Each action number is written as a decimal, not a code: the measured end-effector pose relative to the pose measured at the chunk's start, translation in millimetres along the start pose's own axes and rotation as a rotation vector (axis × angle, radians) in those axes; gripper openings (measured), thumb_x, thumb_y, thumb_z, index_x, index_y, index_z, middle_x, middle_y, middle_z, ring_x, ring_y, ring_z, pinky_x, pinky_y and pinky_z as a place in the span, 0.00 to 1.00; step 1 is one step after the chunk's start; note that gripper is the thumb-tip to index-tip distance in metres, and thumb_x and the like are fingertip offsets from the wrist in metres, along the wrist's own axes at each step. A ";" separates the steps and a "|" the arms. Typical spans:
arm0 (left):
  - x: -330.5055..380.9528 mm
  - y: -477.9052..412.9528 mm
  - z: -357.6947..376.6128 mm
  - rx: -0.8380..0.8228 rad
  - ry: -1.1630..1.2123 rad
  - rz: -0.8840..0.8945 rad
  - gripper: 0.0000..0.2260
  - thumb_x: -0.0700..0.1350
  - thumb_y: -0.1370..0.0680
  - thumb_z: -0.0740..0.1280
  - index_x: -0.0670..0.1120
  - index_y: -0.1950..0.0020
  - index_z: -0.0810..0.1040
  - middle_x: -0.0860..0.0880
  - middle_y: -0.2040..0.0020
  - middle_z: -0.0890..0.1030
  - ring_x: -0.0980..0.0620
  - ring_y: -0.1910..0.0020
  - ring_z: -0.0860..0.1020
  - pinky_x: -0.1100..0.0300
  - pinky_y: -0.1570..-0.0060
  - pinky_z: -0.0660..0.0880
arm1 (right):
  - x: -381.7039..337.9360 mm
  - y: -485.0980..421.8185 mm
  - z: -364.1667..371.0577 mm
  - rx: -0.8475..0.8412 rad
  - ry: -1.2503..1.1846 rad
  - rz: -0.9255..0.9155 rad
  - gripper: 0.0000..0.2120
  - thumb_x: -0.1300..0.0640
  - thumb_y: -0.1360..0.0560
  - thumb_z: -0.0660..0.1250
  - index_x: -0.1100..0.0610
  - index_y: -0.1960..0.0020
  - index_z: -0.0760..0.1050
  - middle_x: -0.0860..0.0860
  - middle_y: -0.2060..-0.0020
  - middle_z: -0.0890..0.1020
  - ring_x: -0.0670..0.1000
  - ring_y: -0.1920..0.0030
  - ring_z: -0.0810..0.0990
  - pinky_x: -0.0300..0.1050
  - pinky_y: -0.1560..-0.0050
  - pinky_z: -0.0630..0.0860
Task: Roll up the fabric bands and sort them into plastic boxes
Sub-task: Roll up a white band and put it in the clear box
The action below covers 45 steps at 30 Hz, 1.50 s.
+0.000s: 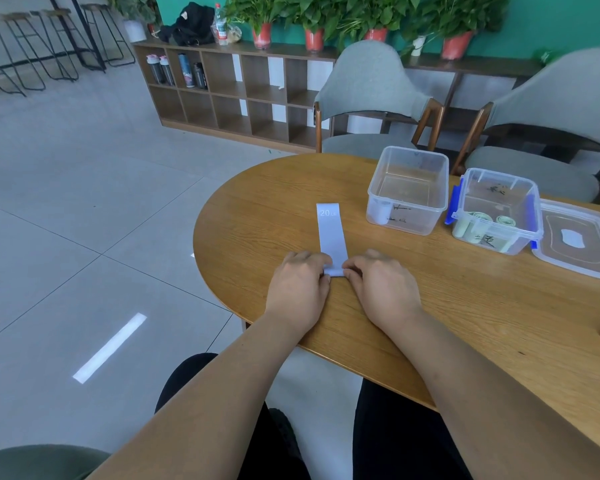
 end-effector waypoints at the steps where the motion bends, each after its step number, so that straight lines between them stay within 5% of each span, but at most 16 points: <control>1: -0.2 -0.1 -0.5 0.006 0.005 -0.001 0.11 0.42 0.21 0.71 0.50 0.40 0.82 0.52 0.51 0.82 0.48 0.49 0.76 0.49 0.51 0.77 | -0.1 -1.2 0.5 -0.006 0.003 0.005 0.10 0.48 0.16 0.64 0.45 0.41 0.83 0.44 0.49 0.79 0.52 0.54 0.81 0.44 0.62 0.71; 16: -1.2 0.2 5.9 0.102 0.044 -0.046 0.07 0.42 0.20 0.70 0.46 0.44 0.85 0.48 0.52 0.82 0.46 0.51 0.76 0.48 0.51 0.77 | 2.8 -0.7 14.0 -0.022 -0.067 0.075 0.14 0.49 0.17 0.65 0.47 0.32 0.80 0.46 0.43 0.78 0.52 0.48 0.81 0.47 0.55 0.78; 24: -5.6 -1.4 7.3 0.077 0.063 -0.061 0.09 0.41 0.20 0.71 0.47 0.41 0.85 0.49 0.49 0.82 0.46 0.48 0.76 0.51 0.47 0.76 | 9.8 1.3 10.7 0.113 -0.234 0.106 0.08 0.52 0.22 0.73 0.47 0.43 0.84 0.43 0.52 0.84 0.46 0.56 0.82 0.49 0.55 0.81; 39: -5.3 33.8 -6.7 0.010 0.140 -0.059 0.07 0.43 0.21 0.72 0.51 0.44 0.86 0.56 0.53 0.81 0.54 0.49 0.76 0.57 0.51 0.75 | 3.6 37.3 0.0 0.046 -0.316 0.095 0.06 0.51 0.23 0.75 0.45 0.46 0.85 0.39 0.57 0.83 0.39 0.60 0.79 0.38 0.55 0.77; 45: -0.2 42.2 -10.9 -0.004 0.154 -0.069 0.07 0.42 0.20 0.72 0.52 0.45 0.86 0.55 0.54 0.81 0.52 0.49 0.76 0.54 0.50 0.76 | 0.3 49.9 -4.8 0.035 -0.332 0.123 0.05 0.50 0.23 0.75 0.45 0.47 0.85 0.38 0.60 0.82 0.40 0.58 0.80 0.43 0.53 0.79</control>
Point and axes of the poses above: each hand's wrist, its own y-axis away from the middle knuckle, its own z-axis out of the palm, x = y × z, the point moved 5 cm from there along -y, towards the middle knuckle
